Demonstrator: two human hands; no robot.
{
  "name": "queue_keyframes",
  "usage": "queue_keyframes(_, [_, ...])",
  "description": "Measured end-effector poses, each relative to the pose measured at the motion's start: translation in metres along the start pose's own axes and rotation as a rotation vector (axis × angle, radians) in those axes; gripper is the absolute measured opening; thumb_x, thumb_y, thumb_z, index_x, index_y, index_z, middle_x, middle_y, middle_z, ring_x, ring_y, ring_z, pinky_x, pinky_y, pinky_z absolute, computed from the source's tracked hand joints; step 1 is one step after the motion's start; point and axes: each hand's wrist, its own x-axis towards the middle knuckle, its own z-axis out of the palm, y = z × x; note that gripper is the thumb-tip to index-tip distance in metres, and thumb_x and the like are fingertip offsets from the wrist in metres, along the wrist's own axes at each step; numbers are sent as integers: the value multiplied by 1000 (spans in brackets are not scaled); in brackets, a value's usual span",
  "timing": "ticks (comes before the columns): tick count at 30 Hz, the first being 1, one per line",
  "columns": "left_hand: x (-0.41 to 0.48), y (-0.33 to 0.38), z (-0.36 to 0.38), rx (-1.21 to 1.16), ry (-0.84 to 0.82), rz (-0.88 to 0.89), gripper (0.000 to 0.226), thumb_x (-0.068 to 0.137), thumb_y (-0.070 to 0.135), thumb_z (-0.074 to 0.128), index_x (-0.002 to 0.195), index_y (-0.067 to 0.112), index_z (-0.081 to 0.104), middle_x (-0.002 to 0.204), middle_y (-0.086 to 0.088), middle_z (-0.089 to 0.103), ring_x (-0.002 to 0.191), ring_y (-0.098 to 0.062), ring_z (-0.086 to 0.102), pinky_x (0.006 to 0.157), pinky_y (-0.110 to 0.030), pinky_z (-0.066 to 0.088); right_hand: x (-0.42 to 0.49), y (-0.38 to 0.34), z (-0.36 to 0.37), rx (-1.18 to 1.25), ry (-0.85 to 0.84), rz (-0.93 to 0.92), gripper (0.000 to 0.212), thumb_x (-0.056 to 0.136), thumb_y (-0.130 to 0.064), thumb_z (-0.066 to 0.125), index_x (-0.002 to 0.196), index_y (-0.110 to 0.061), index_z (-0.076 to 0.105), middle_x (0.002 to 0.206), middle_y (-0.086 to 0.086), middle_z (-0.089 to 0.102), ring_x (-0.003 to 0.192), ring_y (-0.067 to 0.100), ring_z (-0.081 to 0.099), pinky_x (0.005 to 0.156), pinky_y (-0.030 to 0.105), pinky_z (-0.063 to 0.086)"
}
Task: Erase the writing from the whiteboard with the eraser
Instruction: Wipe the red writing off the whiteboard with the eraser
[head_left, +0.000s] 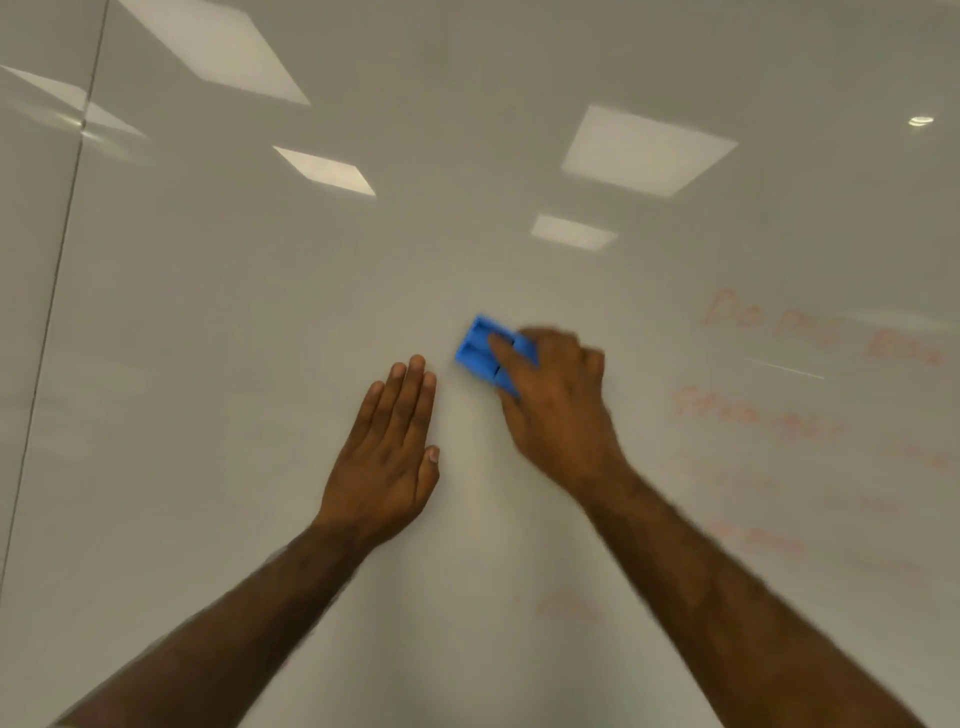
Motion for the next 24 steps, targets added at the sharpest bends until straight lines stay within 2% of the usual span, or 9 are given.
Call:
queue_keyframes(4, [-2, -3, 1, -26, -15, 20, 73, 102, 27, 32, 166, 4, 5, 176, -14, 1, 164, -26, -2, 134, -38, -1, -106, -35, 15, 27, -99, -118, 53, 84, -10, 73, 135, -11, 58, 129, 19, 55, 115, 35, 52, 85, 48, 40])
queue_keyframes(6, [-1, -4, 1, -15, 2, 28, 73, 101, 26, 34, 165, 1, 9, 175, -17, 6, 164, -29, 3, 134, -41, 3, -104, -28, 11, 32, -134, -157, 50, 86, -10, 71, 134, -11, 59, 128, 20, 57, 114, 36, 55, 84, 47, 41])
queue_keyframes(9, [0, -3, 2, 1, 26, 42, 70, 102, 25, 35, 164, -3, 16, 173, -21, 12, 162, -34, 10, 134, -44, 6, -50, -5, -6, -17, -81, -69, 47, 83, -10, 72, 129, -9, 64, 123, 24, 61, 106, 41, 61, 82, 47, 44])
queue_keyframes(11, [0, -5, 0, 8, 24, 38, 70, 103, 26, 33, 164, -2, 15, 174, -21, 9, 163, -35, 8, 133, -45, 4, -7, 19, -19, -62, -13, 44, 50, 83, -16, 71, 131, -9, 63, 123, 25, 60, 105, 44, 59, 81, 48, 44])
queue_keyframes(14, [-1, -3, 2, 2, -8, 35, 70, 104, 28, 29, 165, 0, 10, 175, -20, 5, 163, -32, 1, 133, -43, 0, 8, 36, -23, -95, 13, 180, 53, 85, -25, 68, 135, -10, 57, 122, 21, 56, 105, 40, 54, 79, 49, 45])
queue_keyframes(17, [-2, -2, 4, -9, -16, 23, 71, 103, 27, 29, 166, 1, 7, 175, -17, 1, 163, -27, -6, 133, -42, -2, -43, 9, -9, -102, -8, 211, 51, 85, -23, 67, 134, -9, 59, 122, 22, 58, 104, 41, 54, 82, 47, 42])
queue_keyframes(21, [-4, -2, 3, -28, -26, 11, 73, 102, 27, 30, 166, 2, 5, 176, -16, 0, 164, -27, -6, 133, -42, -3, -168, -54, 13, -59, -24, 208, 49, 77, -8, 76, 125, -6, 67, 118, 24, 61, 102, 39, 55, 80, 48, 49])
queue_keyframes(24, [-4, -1, 3, -18, -26, 5, 73, 102, 29, 28, 166, 2, 5, 176, -17, -1, 164, -29, -5, 133, -41, -4, -217, -73, 18, -27, -99, 153, 55, 75, -4, 75, 128, -6, 60, 124, 21, 50, 107, 35, 53, 76, 49, 49])
